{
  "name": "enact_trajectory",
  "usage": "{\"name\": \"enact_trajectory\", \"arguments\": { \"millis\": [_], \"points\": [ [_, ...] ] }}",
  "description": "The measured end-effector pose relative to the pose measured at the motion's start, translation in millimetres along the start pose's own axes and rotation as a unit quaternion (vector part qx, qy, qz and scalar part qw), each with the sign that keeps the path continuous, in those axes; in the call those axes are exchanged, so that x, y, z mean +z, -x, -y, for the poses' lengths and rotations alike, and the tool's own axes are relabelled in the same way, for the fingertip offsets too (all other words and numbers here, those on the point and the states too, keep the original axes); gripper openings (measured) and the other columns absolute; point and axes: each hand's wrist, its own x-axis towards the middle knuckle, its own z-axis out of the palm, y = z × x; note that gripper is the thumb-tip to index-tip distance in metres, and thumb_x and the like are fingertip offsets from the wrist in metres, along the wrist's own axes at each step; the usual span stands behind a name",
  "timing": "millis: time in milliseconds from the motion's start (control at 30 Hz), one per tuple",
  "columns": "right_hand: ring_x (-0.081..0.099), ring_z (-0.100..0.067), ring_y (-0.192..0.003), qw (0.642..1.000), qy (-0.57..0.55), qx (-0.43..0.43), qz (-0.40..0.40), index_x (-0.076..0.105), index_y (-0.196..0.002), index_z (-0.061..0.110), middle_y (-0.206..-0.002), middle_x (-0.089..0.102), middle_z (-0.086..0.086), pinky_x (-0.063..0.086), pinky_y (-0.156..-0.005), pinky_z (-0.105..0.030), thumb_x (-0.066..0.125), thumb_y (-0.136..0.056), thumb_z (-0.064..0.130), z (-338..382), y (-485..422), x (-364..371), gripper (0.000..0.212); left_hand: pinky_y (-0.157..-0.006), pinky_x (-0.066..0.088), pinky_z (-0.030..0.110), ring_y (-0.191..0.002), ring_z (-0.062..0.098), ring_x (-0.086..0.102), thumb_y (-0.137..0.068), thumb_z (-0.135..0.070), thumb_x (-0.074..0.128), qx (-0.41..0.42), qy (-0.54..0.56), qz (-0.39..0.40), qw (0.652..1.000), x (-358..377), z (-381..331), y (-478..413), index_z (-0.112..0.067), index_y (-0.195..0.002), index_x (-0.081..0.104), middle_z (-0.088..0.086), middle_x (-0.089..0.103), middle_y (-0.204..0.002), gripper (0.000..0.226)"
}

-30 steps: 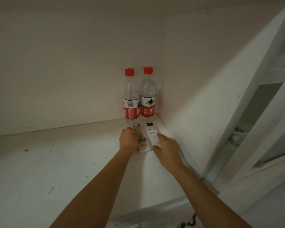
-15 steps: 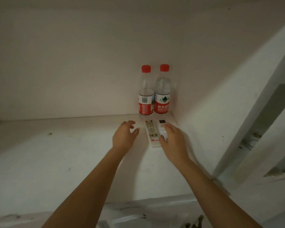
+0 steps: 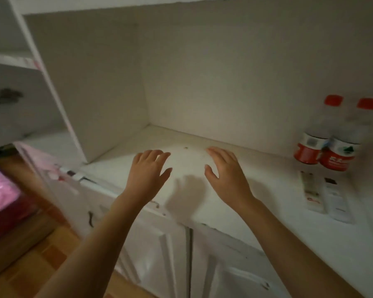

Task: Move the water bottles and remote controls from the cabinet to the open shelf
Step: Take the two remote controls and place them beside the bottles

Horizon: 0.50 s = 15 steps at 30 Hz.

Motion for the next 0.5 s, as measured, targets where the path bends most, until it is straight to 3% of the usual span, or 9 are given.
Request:
{"name": "enact_trajectory", "arguments": {
  "millis": [200,333,500],
  "points": [
    [0.035,-0.022,-0.13,0.993,-0.052,-0.093,0.048,0.044,-0.131,0.008,-0.137,0.047,-0.008,0.019,-0.106,-0.023,0.045,-0.092,0.02,99.3,-6.6,56.7,0.041,-0.103,0.032,0.043,-0.119,0.028,0.049,-0.088,-0.033,0.054,-0.107,-0.042,-0.007,0.993,-62.2,90.9,77.6,-0.018,-0.125,0.05,0.007,0.057,-0.126,0.041],
    [0.042,-0.025,-0.124,0.981,-0.085,-0.15,0.085,0.049,-0.127,0.007,-0.131,0.054,-0.011,0.024,-0.103,-0.025,0.031,-0.085,0.037,169.3,2.0,92.5,0.054,-0.102,0.033,0.044,-0.121,0.029,0.048,-0.087,-0.03,0.055,-0.182,-0.056,-0.033,0.981,-112.3,142.7,142.0,-0.018,-0.122,0.052,0.008,0.056,-0.128,0.038],
    [0.04,-0.024,-0.127,0.964,-0.134,-0.198,0.119,0.046,-0.129,0.008,-0.134,0.051,-0.011,0.023,-0.106,-0.027,0.037,-0.086,0.029,254.9,14.1,129.6,0.048,-0.099,0.036,0.049,-0.115,0.036,0.052,-0.087,-0.028,0.054,-0.269,-0.091,-0.056,0.957,-165.7,197.2,213.5,-0.011,-0.118,0.057,0.015,0.06,-0.123,0.036]
  ]
}}
